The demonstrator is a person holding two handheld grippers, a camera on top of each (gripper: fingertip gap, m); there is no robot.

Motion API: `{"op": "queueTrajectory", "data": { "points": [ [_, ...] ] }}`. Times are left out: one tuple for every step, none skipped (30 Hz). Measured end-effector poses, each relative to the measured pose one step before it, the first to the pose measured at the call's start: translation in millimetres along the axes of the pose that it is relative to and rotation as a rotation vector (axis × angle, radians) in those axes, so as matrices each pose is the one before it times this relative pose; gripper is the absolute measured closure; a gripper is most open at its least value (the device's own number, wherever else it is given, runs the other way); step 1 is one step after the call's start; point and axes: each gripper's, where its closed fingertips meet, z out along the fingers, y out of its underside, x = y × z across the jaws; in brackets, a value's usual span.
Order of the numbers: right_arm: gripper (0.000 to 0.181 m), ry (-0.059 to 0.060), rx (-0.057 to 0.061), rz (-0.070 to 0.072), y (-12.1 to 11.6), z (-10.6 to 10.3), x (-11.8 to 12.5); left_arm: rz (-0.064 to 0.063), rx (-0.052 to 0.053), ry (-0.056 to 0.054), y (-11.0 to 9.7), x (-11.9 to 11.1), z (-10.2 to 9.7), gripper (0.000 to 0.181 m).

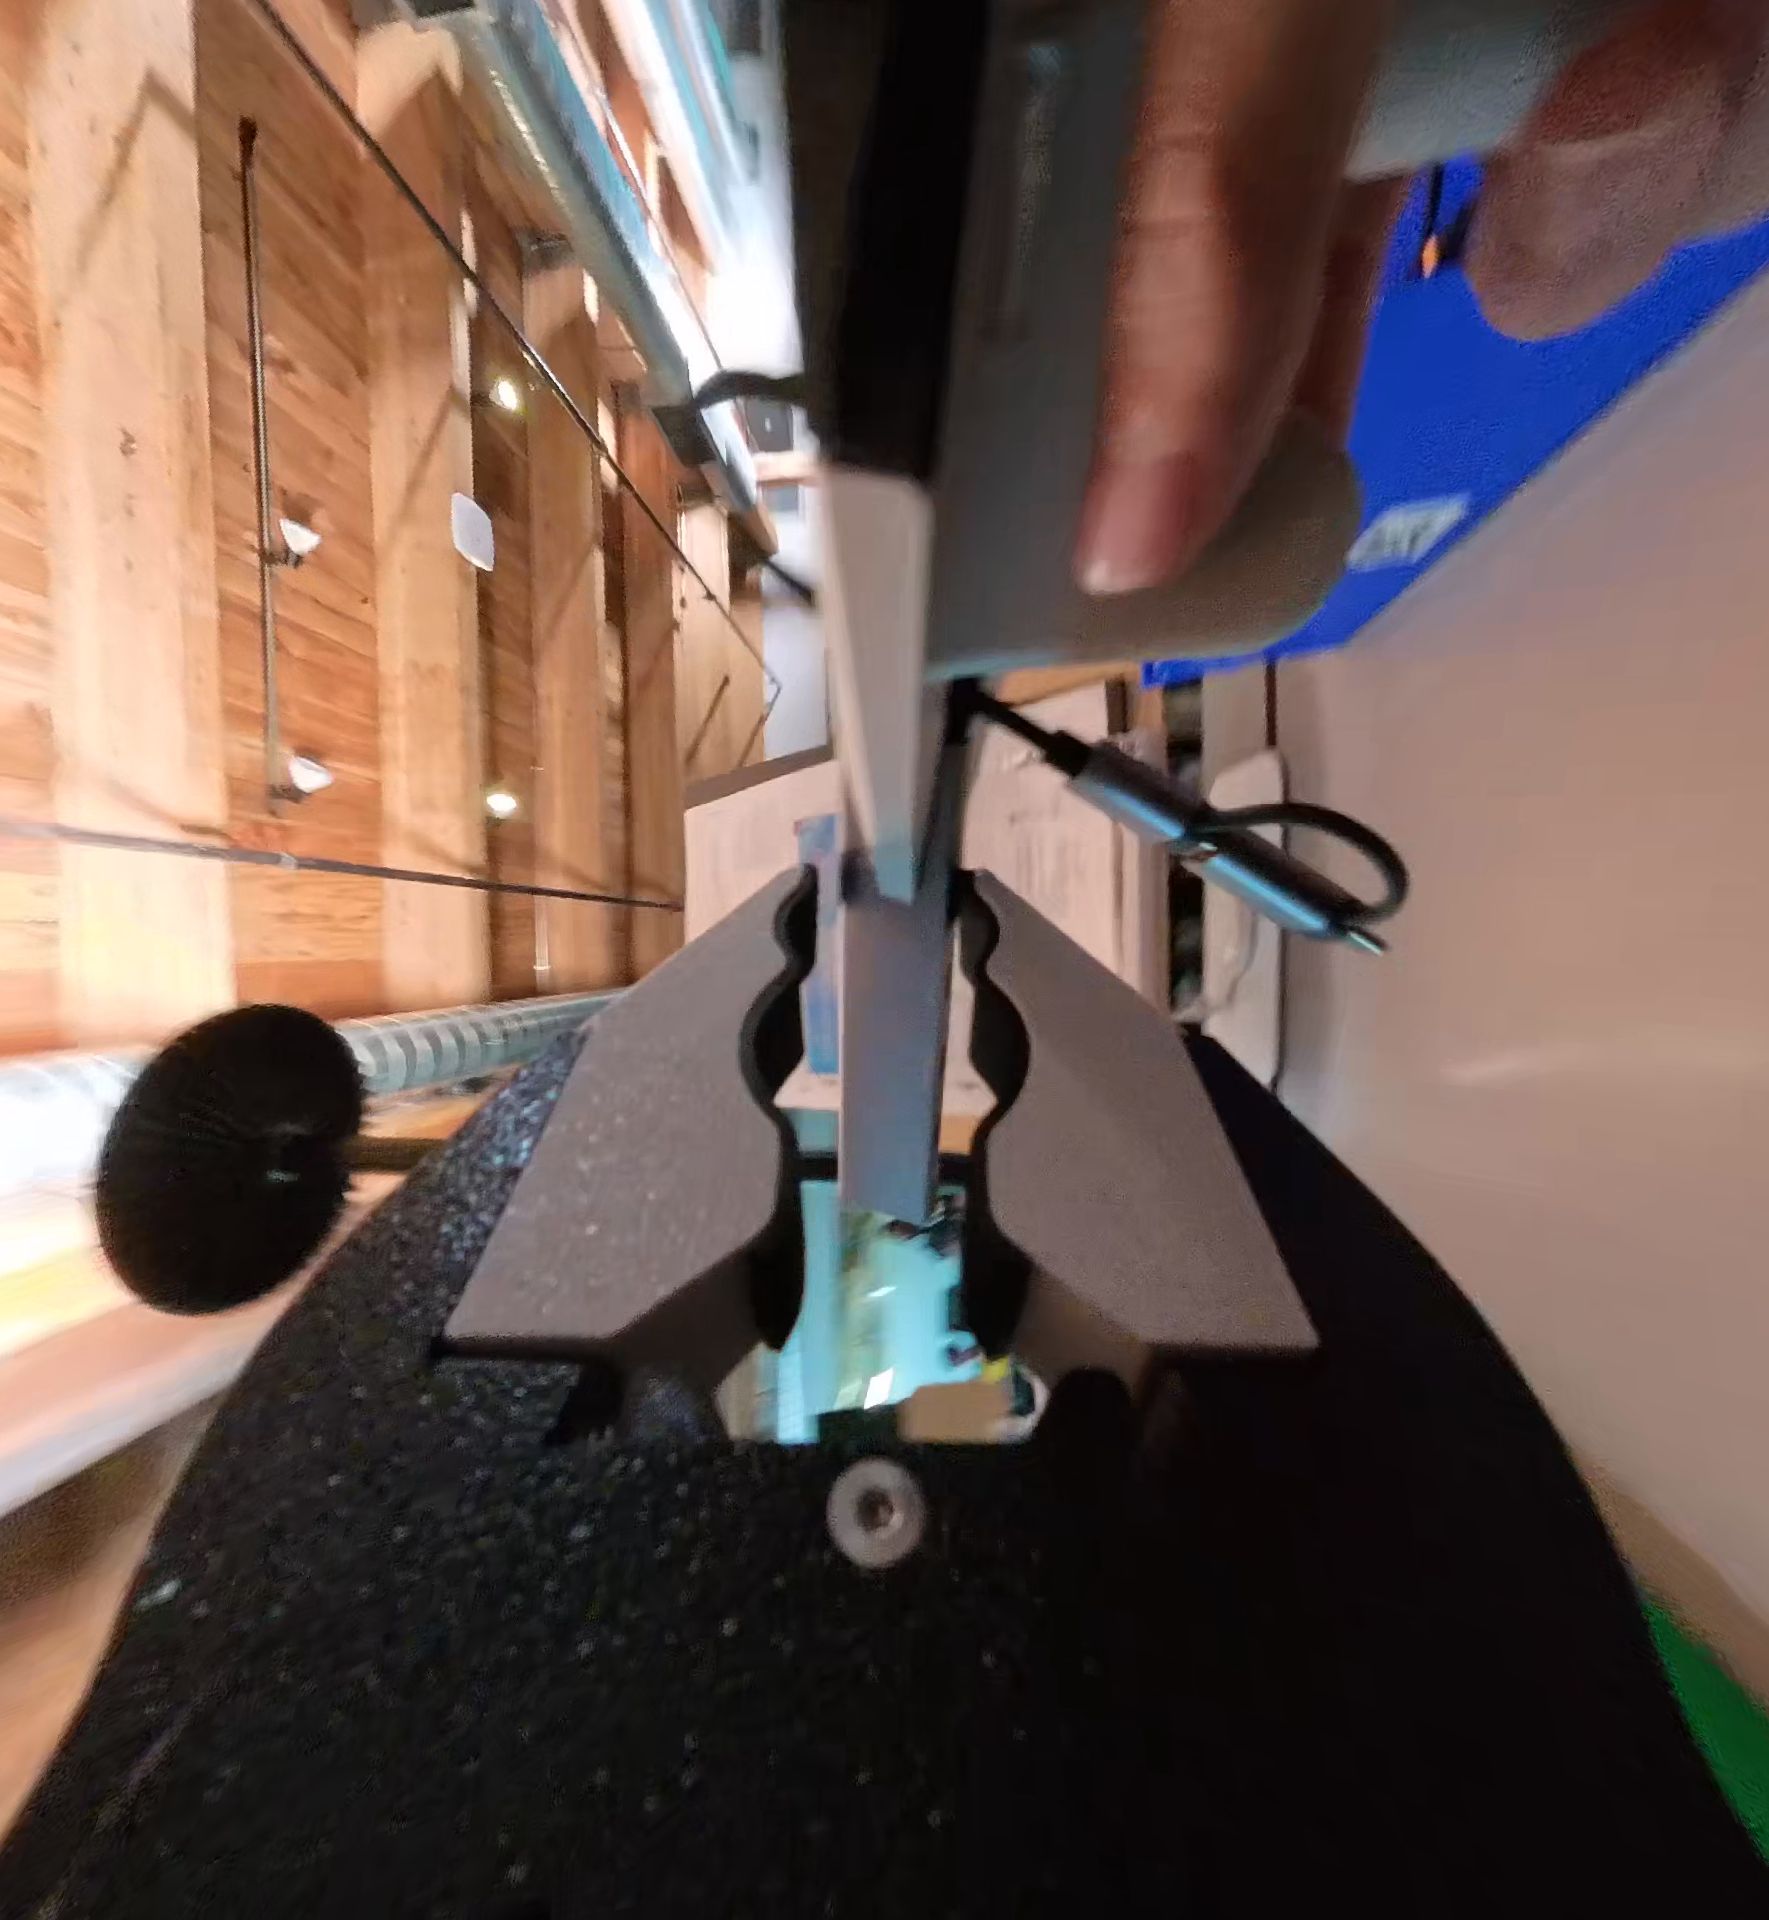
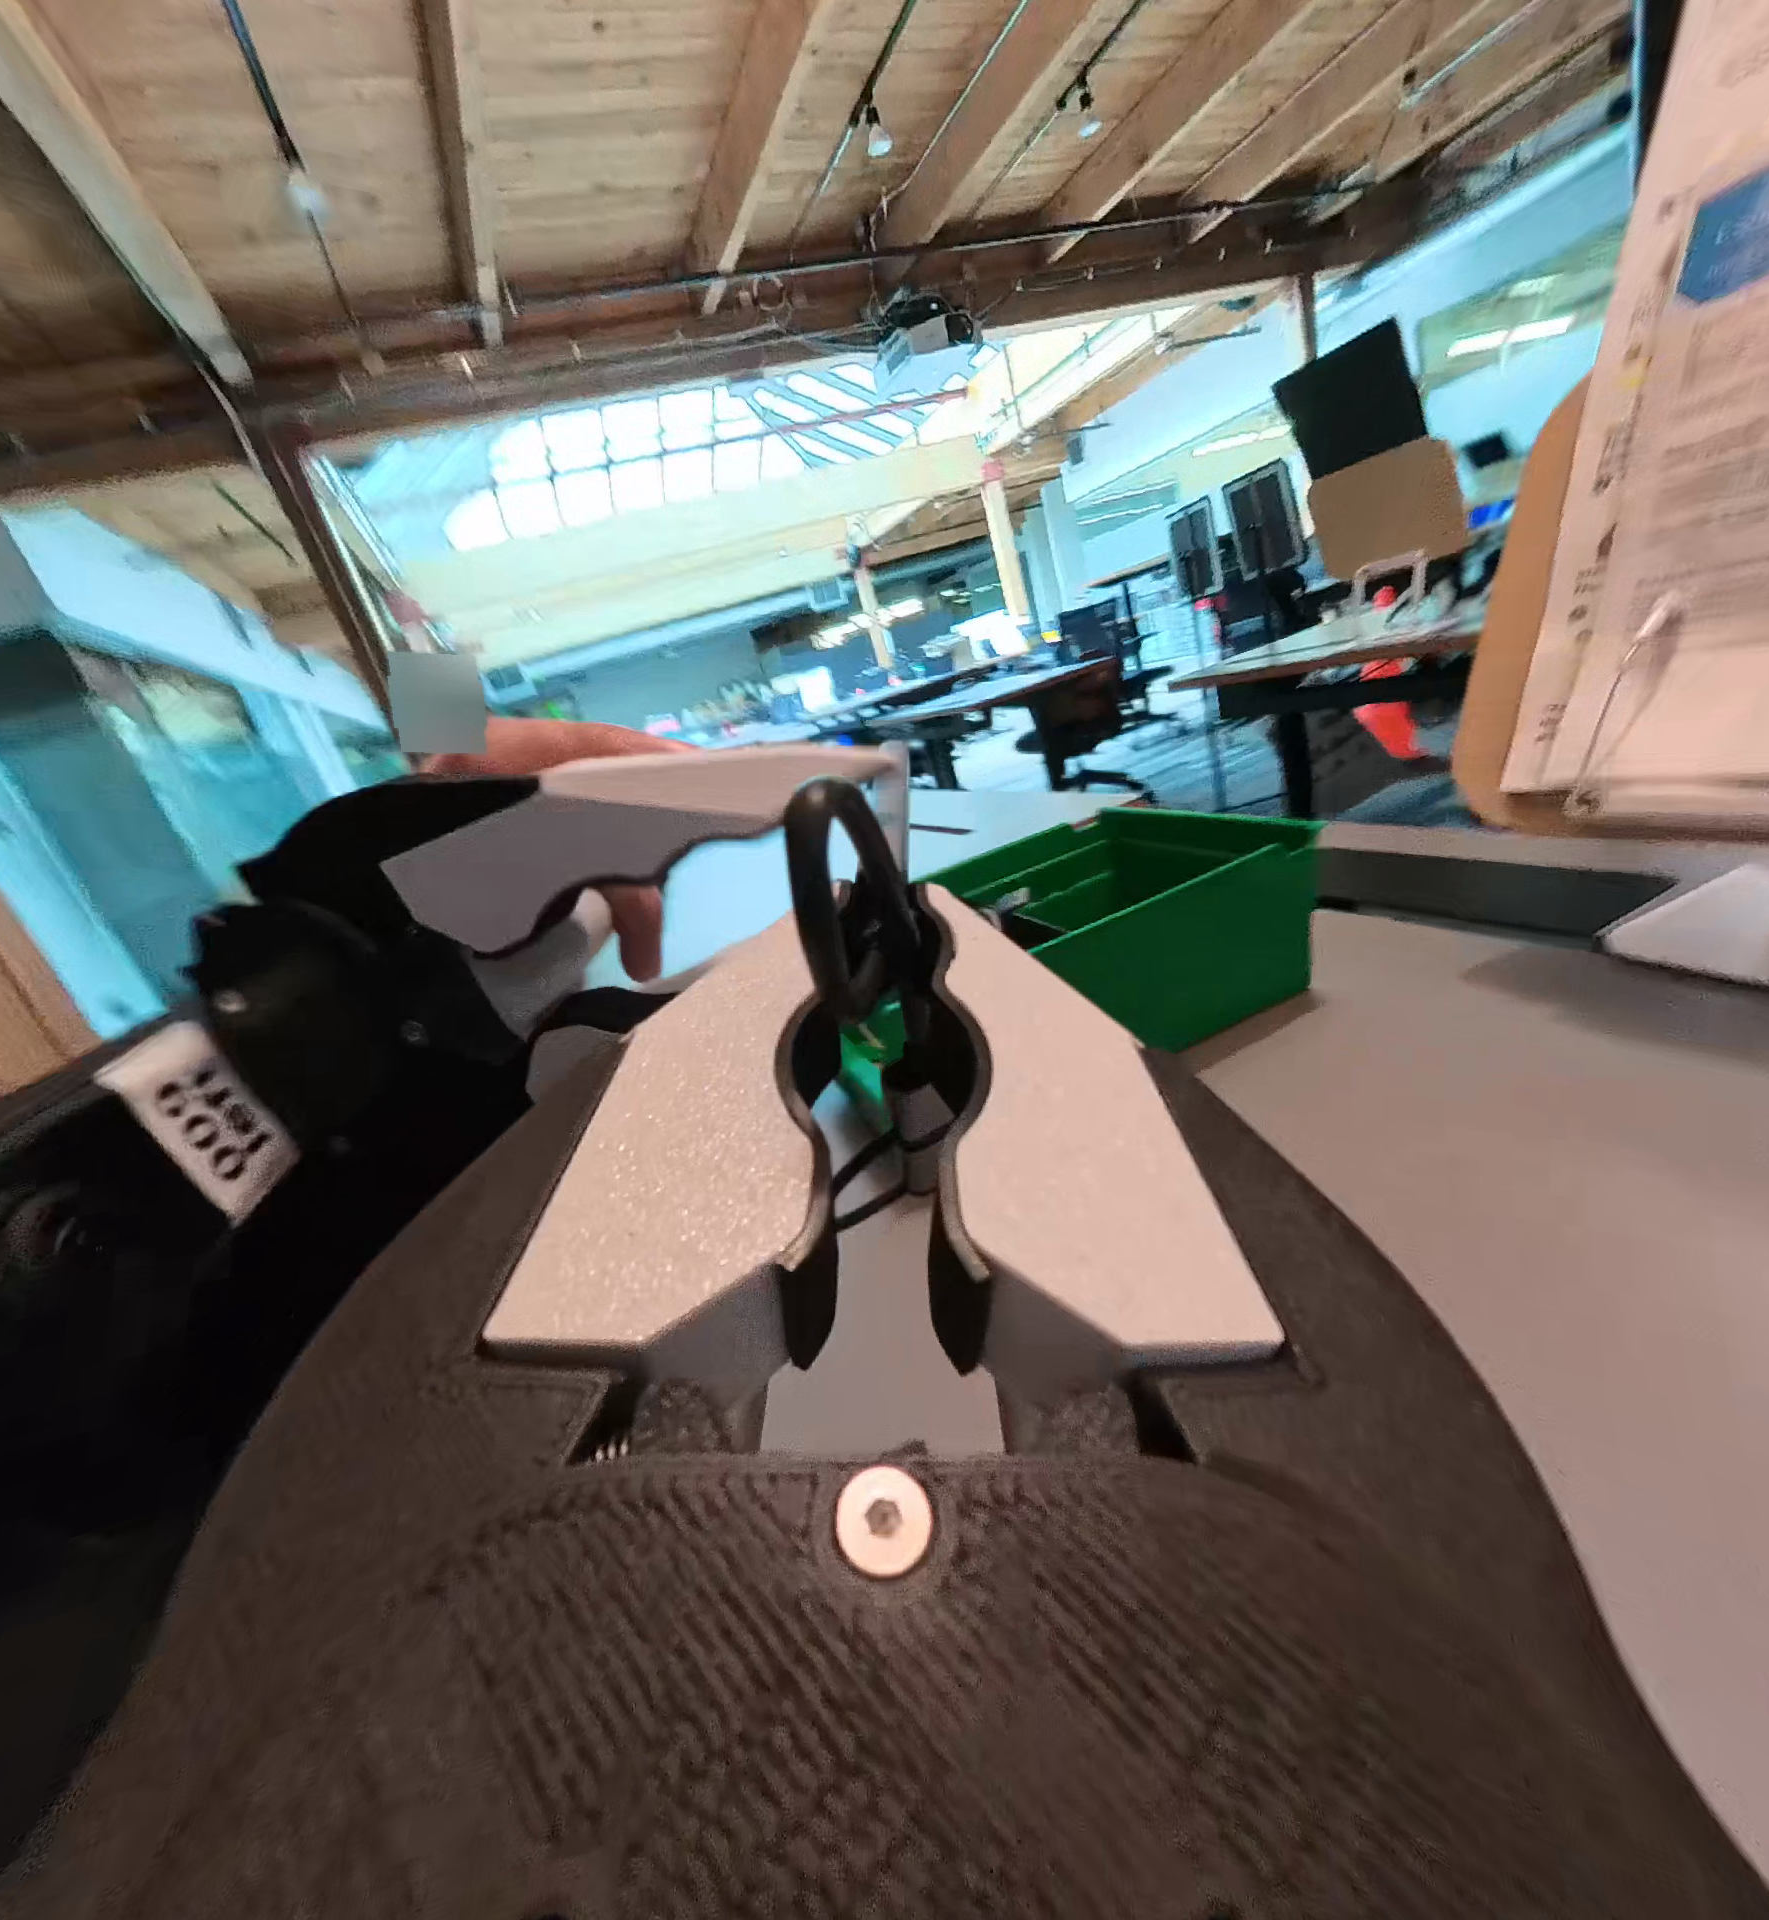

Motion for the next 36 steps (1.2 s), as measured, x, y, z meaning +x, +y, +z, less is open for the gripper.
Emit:
{"op": "queueTrajectory", "data": {
  "points": [
    [0.173, -0.0358, 0.0258, 0.0961, -3.85, -2.94, 2.72, -0.1052, 0.027, -0.0075, 2.85, -5.41, -1.51, 0.147],
    [0.173, -0.0451, 0.0437, 0.1308, -6.45, -4.0, 3.14, -0.1387, 0.019, -0.0018, 5.14, -7.68, -2.83, 0.141],
    [0.173, -0.0451, 0.0496, 0.1558, -7.42, -4.69, 4.3, -0.1675, 0.0309, 0.0107, 4.16, -8.42, -3.82, 0.139],
    [0.173, -0.0559, 0.0356, 0.1526, -5.99, -4.31, 3.06, -0.1801, 0.0516, 0.026, 1.68, -7.59, -4.98, 0.137],
    [0.173, -0.0619, 0.0191, 0.129, -3.56, -3.75, 1.46, -0.1816, 0.0638, 0.0342, -0.1, -6.94, -5.66, 0.135],
    [0.174, -0.0501, 0.0177, 0.1029, -2.09, -2.68, 1.95, -0.1737, 0.0627, 0.0495, -0.46, -4.72, -5.67, 0.133],
    [0.174, -0.0256, 0.0177, 0.0849, -1.09, -1.43, 4.0, -0.1602, 0.0541, 0.0472, 0.56, -4.47, -5.49, 0.133],
    [0.174, -0.013, 0.0039, 0.0644, 1.46, -0.25, 4.81, -0.1469, 0.0477, 0.0286, 1.48, -6.4, -5.46, 0.131],
    [0.174, -0.0149, -0.0147, 0.0379, 4.35, 1.0, 3.52, -0.1415, 0.0454, 0.0205, 1.43, -6.61, -4.97, 0.127],
    [0.174, -0.0069, -0.0226, 0.0184, 5.88, 1.85, 3.69, -0.1411, 0.0401, 0.0205, 1.23, -5.67, -4.09, 0.128],
    [0.174, 0.0094, -0.0187, 0.0064, 5.59, 2.16, 4.88, -0.1289, 0.0237, 0.0256, 2.8, -3.63, -2.93, 0.131],
    [0.174, 0.0152, -0.0159, -0.0033, 5.1, 2.23, 4.78, -0.1056, 0.0006, 0.0204, 5.78, -3.04, -1.7, 0.133],
    [0.174, 0.0133, -0.0213, -0.0099, 5.09, 2.15, 4.07, -0.0789, -0.0204, 0.0165, 8.34, -2.48, -0.71, 0.133],
    [0.173, 0.0163, -0.0202, -0.0145, 4.66, 1.56, 4.21, -0.0615, -0.0415, 0.0046, 11.11, -3.28, 0.21, 0.135],
    [0.173, 0.0254, -0.011, -0.0163, 3.1, 0.93, 5.01, -0.0541, -0.0542, -0.0041, 12.31, -4.06, 0.75, 0.135],
    [0.174, 0.0267, -0.008, -0.0226, 2.44, 0.61, 4.7, -0.0403, -0.0443, 0.0175, 10.22, -0.19, 1.26, 0.131],
    [0.174, 0.0198, -0.0104, -0.0251, 2.38, 0.57, 3.59, -0.0371, -0.0327, 0.0253, 8.6, 1.73, 1.29, 0.131],
    [0.173, 0.0154, -0.0112, -0.0239, 2.43, 0.55, 2.62, -0.0418, -0.0344, 0.0108, 8.94, -0.28, 1.0, 0.133],
    [0.173, 0.0131, -0.013, -0.0227, 2.9, 1.16, 2.04, -0.0365, -0.0258, 0.016, 7.17, 0.1, 0.74, 0.135],
    [0.173, 0.0147, -0.0185, -0.0248, 4.05, 1.95, 1.84, -0.0299, -0.0001, 0.0304, 3.56, 2.05, -0.31, 0.143],
    [0.173, 0.0144, -0.0289, -0.0376, 5.68, 2.79, 1.18, -0.0353, 0.0167, 0.0133, 1.75, -0.67, -1.38, 0.155],
    [0.173, 0.0192, -0.0296, -0.0511, 5.53, 2.81, 1.1, -0.0427, 0.017, -0.005, 1.79, -4.53, -1.68, 0.167],
    [0.173, 0.0298, -0.008, -0.0478, 1.65, 1.18, 2.57, -0.0479, 0.0148, 0.0218, 0.67, -2.05, -1.51, 0.169],
    [0.173, 0.0142, -0.0087, -0.0349, 0.95, 0.65, 0.33, -0.0615, -0.0109, 0.0464, 2.21, 0.49, -2.05, 0.172],
    [0.173, 0.0115, -0.0289, -0.0467, 3.25, 1.15, 0.24, -0.071, -0.0154, 0.0476, 2.17, 1.21, -2.8, 0.174],
    [0.172, 0.0248, -0.0209, -0.079, 1.96, 0.91, 1.37, -0.0588, 0.0023, 0.029, 0.82, -0.03, -2.31, 0.175],
    [0.167, 0.0559, -0.0067, -0.1033, -0.3, -0.19, 5.16, -0.0364, 0.0184, -0.0027, -0.37, -3.22, -1.82, 0.175],
    [0.15, 0.0618, 0.0067, -0.1304, -3.01, -1.35, 5.28, -0.0312, 0.0228, -0.0181, -1.25, -5.05, -2.07, 0.175],
    [0.125, 0.0686, 0.0103, -0.1435, -4.12, -2.75, 6.04, -0.0278, 0.0159, -0.0079, -1.57, -3.52, -2.72, 0.175],
    [0.099, 0.071, 0.0129, -0.1432, -5.91, -4.15, 6.93, -0.0313, 0.0156, 0.0061, -2.51, -1.28, -3.14, 0.175],
    [0.08, 0.0543, 0.0123, -0.1369, -7.42, -4.83, 5.41, -0.0333, 0.0219, 0.0024, -3.89, -1.56, -3.54, 0.175],
    [0.074, 0.0308, 0.0029, -0.1347, -7.14, -5.27, 2.88, -0.0206, 0.0139, -0.0032, -2.8, -1.9, -3.34, 0.175],
    [0.072, 0.0328, -0.0034, -0.1242, -7.2, -4.86, 3.0, -0.0133, -0.005, -0.0094, 0.06, -2.35, -2.16, 0.175],
    [0.073, 0.019, 0.0021, -0.1107, -8.36, -3.63, 0.41, -0.0114, -0.0121, -0.0143, 1.79, -2.43, -0.64, 0.175],
    [0.076, -0.0024, 0.0001, -0.0952, -6.89, -1.85, -3.93, -0.0062, -0.0097, -0.0128, 2.24, -1.79, 0.96, 0.175],
    [0.082, -0.036, 0.0015, -0.0658, -5.37, 0.06, -10.11, -0.0077, -0.0111, -0.0054, 2.95, -0.55, 2.55, 0.175]
  ]
}}
